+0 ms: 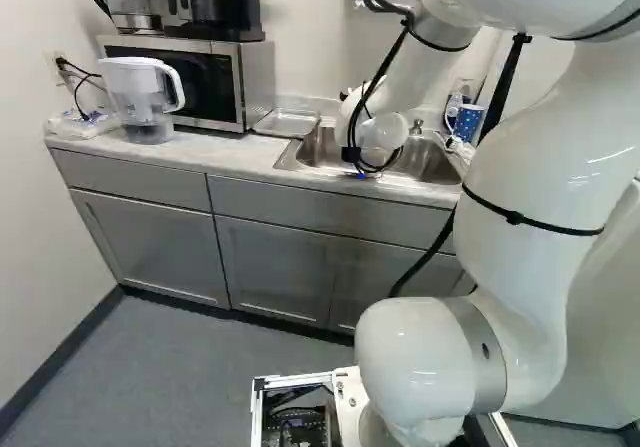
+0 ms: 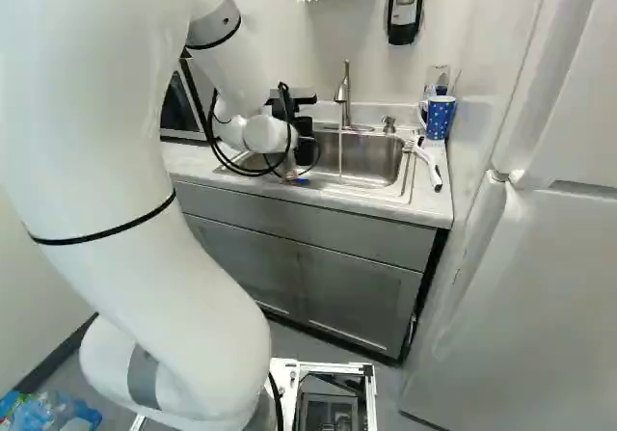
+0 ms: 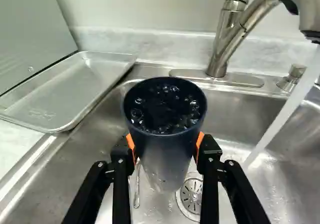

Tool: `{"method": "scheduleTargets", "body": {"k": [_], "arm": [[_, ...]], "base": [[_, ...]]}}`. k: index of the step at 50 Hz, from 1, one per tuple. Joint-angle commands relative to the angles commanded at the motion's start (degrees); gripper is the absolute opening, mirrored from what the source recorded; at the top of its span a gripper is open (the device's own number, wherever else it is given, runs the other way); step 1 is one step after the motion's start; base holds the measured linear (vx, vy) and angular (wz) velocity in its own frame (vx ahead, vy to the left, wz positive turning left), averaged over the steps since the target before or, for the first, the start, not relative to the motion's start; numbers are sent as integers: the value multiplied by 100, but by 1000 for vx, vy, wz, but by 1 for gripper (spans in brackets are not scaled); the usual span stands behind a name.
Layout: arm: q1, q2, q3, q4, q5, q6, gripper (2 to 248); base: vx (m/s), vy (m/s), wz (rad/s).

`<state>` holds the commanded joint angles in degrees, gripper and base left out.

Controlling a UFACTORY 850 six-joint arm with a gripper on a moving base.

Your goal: Rinse the cup and place it in the tray

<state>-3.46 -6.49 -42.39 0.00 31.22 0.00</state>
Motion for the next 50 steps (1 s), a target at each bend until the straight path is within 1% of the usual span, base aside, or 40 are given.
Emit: {"method": "scheduleTargets", "body": {"k": [5, 11, 50], "arm": [[76, 43, -14, 0, 0, 0, 125], [122, 91, -41, 0, 0, 0, 125], [173, 514, -111, 0, 0, 0, 125]], "base": [[0, 0, 0], [0, 0, 0], [0, 0, 0]]}}
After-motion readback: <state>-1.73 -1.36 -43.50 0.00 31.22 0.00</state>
